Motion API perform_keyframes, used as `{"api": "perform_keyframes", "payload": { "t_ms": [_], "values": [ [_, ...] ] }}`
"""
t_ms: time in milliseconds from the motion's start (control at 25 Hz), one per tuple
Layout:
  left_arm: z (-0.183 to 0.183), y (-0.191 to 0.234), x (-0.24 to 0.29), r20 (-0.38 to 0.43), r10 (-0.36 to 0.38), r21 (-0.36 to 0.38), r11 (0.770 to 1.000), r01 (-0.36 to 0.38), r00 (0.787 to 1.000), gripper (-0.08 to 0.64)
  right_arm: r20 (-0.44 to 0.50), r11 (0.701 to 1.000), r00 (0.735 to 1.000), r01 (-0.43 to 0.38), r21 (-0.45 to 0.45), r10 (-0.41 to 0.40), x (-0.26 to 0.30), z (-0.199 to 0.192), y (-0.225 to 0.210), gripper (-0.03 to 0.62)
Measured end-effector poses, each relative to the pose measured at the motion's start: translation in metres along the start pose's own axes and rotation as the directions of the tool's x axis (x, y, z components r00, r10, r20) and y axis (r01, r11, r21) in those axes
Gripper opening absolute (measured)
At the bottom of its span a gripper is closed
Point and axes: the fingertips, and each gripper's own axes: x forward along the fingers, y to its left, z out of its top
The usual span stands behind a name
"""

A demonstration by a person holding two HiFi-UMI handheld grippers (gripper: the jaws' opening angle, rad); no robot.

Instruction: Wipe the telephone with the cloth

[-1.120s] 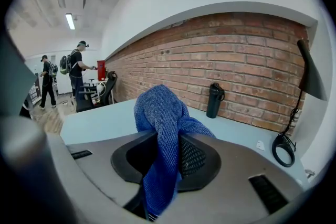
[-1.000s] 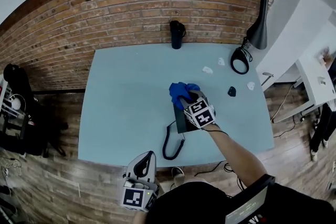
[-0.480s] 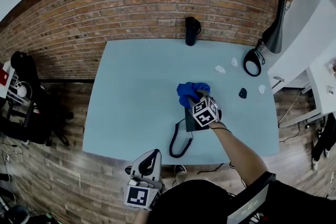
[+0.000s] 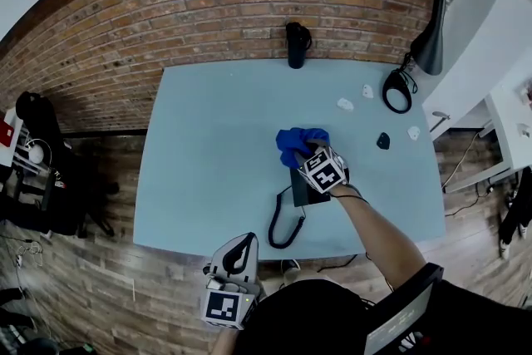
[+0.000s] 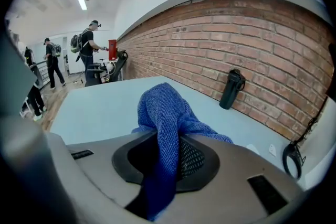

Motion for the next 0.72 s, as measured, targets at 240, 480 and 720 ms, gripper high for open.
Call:
{"api": "perform_keyframes", "payload": {
  "t_ms": [240,480,720],
  "values": [
    [-0.0036,-0.0047,0.0011,-0.011,-0.01,0.001,1.0,0.01,1.0,0.018,0.015,0.999,1.0,0.008,0.035,-0.009,0.0023,-0.0036,-0.003,0.089],
    [-0.0055,-0.0086,-0.0025,0.008,-0.017,-0.019,1.0,0.018,1.0,0.018,0.014,0.998,1.0,0.022,0.051,-0.023,0.0017,-0.0041,-0.0026,0.089],
    [-0.0083,-0.0079,-0.0059,-0.002,-0.009,-0.021,1.0,0.009,1.0,0.018,0.011,0.997,0.999,0.047,0.061,-0.048,-0.0005,-0.0054,-0.0005,0.089]
  ]
}}
